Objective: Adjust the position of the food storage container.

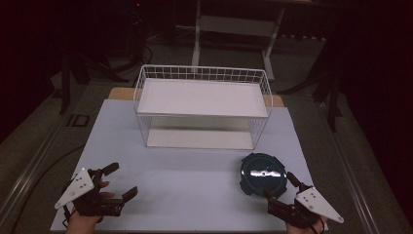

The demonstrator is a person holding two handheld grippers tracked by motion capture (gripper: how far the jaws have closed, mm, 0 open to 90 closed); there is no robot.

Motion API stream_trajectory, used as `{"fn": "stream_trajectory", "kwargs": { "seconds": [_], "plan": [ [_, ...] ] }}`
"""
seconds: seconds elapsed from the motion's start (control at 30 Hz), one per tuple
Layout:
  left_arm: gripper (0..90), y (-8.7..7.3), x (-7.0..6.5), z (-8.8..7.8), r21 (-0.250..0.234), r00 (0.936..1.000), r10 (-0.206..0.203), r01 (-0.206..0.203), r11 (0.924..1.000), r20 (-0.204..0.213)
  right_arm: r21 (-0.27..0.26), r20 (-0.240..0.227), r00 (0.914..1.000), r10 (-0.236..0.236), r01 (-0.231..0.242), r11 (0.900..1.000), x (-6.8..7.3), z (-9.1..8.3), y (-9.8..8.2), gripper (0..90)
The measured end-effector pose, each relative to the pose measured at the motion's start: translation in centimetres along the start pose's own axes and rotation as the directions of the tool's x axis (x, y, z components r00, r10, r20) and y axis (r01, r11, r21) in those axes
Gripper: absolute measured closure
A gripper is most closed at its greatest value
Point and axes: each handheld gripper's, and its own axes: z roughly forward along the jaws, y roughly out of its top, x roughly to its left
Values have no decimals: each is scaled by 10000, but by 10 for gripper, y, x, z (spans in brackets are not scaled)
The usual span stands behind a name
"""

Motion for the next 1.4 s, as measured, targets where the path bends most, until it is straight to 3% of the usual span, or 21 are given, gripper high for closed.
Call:
{"fn": "stream_trajectory", "kwargs": {
  "seconds": [0.23, 0.4, 0.6, 0.8, 0.93, 1.0, 1.2, 1.3, 1.4],
  "plan": [
    [0, 0, -1, 0, -57, 10000, 51, -51, 10000, 12, -42, -228, 9997, -8, 7, 10000, 3, -4, 3, 129],
    [0, 1, -2, -1, -53, 9999, 110, -110, 9999, 27, -414, -316, 9940, -1050, 1037, 9938, 12, -11, 16, 147],
    [0, 1, -3, -1, -103, 9999, 100, -100, 9999, 73, -274, -628, 9953, -743, 727, 9970, 13, -12, 35, 104],
    [0, 1, -3, -1, -89, 9999, 105, -104, 9999, 90, -195, -422, 9981, -453, 446, 9988, 4, -4, 46, 105],
    [0, 1, -3, -1, -97, 9999, 77, -76, 9999, 66, -16, -410, 9985, -369, 368, 9993, -6, 0, 49, 147],
    [0, 1, -3, -2, -95, 9999, 84, -84, 9999, 71, 1, -179, 9983, -556, 557, 9984, -13, 5, 49, 173],
    [0, 1, -3, -1, -82, 9999, 113, -112, 9999, 85, 509, 55, 9997, -231, 228, 9984, -29, 14, 38, 375],
    [0, 1, -3, -1, -73, 9999, 103, -103, 9999, 86, 736, 189, 9997, -164, 149, 9972, -33, 17, 33, 407],
    [0, 1, -3, -1, -20, 9999, 142, -142, 9999, 92, 1152, 45, 9999, -111, 105, 9933, -42, 22, 25, 575]
  ]
}}
